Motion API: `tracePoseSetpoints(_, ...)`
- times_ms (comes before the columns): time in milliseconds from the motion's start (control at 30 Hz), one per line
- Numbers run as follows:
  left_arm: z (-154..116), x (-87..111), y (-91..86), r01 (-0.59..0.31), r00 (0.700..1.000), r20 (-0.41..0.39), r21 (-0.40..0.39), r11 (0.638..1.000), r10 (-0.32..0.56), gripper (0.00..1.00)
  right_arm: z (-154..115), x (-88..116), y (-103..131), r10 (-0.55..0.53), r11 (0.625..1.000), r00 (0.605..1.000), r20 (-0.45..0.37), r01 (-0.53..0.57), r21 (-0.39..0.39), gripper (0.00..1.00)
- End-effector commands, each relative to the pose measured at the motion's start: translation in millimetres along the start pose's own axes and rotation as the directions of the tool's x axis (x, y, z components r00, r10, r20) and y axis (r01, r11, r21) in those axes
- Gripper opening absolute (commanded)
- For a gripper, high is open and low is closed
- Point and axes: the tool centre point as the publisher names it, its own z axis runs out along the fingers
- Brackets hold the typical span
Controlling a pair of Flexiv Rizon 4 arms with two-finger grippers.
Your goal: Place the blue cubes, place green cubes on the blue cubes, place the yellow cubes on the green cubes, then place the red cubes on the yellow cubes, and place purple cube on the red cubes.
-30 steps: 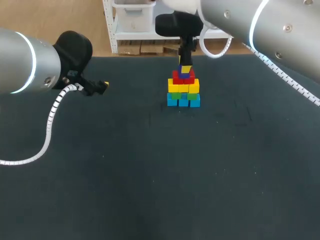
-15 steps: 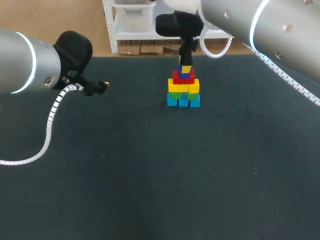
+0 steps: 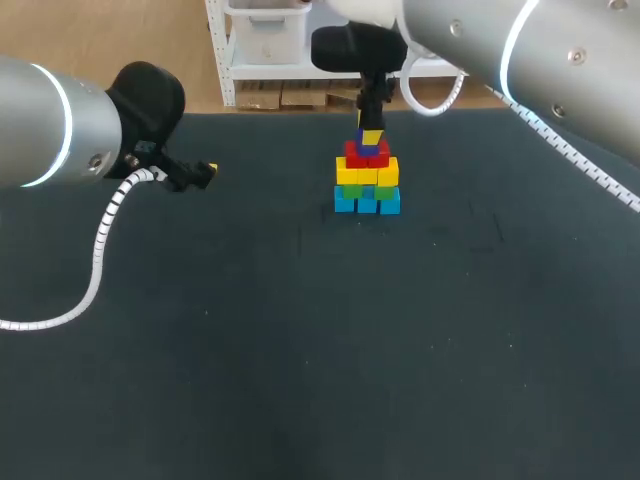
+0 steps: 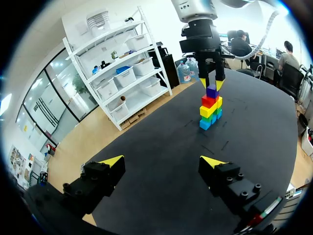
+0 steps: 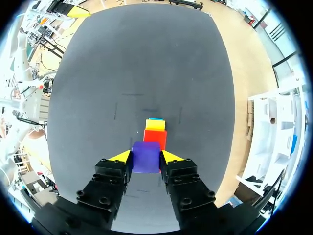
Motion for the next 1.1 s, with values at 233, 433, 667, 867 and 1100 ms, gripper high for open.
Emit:
tracePoseSetpoints(233,0,0.3,0.6,0.0,1.0,0.002,0.002,1.0,0.0,1.0,-2,-3,-11,0.003,0.999,1.0,-0.007,-0.003,-0.054,0.16)
tracePoseSetpoints(433,0,0.3,0.6,0.0,1.0,0.002,0.002,1.0,0.0,1.0,-3,-3,-11,0.002,0.999,1.0,-0.005,-0.002,-0.053,0.18)
tracePoseSetpoints(667,0,0.3,0.6,0.0,1.0,0.002,0.002,1.0,0.0,1.0,-3,-2,-10,0.003,0.999,1.0,0.001,-0.002,-0.052,0.43)
tracePoseSetpoints(867,0,0.3,0.6,0.0,1.0,0.002,0.002,1.0,0.0,1.0,-3,-1,-9,-0.001,0.999,1.0,0.003,0.001,-0.054,0.49)
tracePoseSetpoints(1100,0,0.3,0.6,0.0,1.0,0.002,0.002,1.0,0.0,1.0,-13,2,-7,0.01,0.999,0.999,0.048,-0.009,-0.033,1.0)
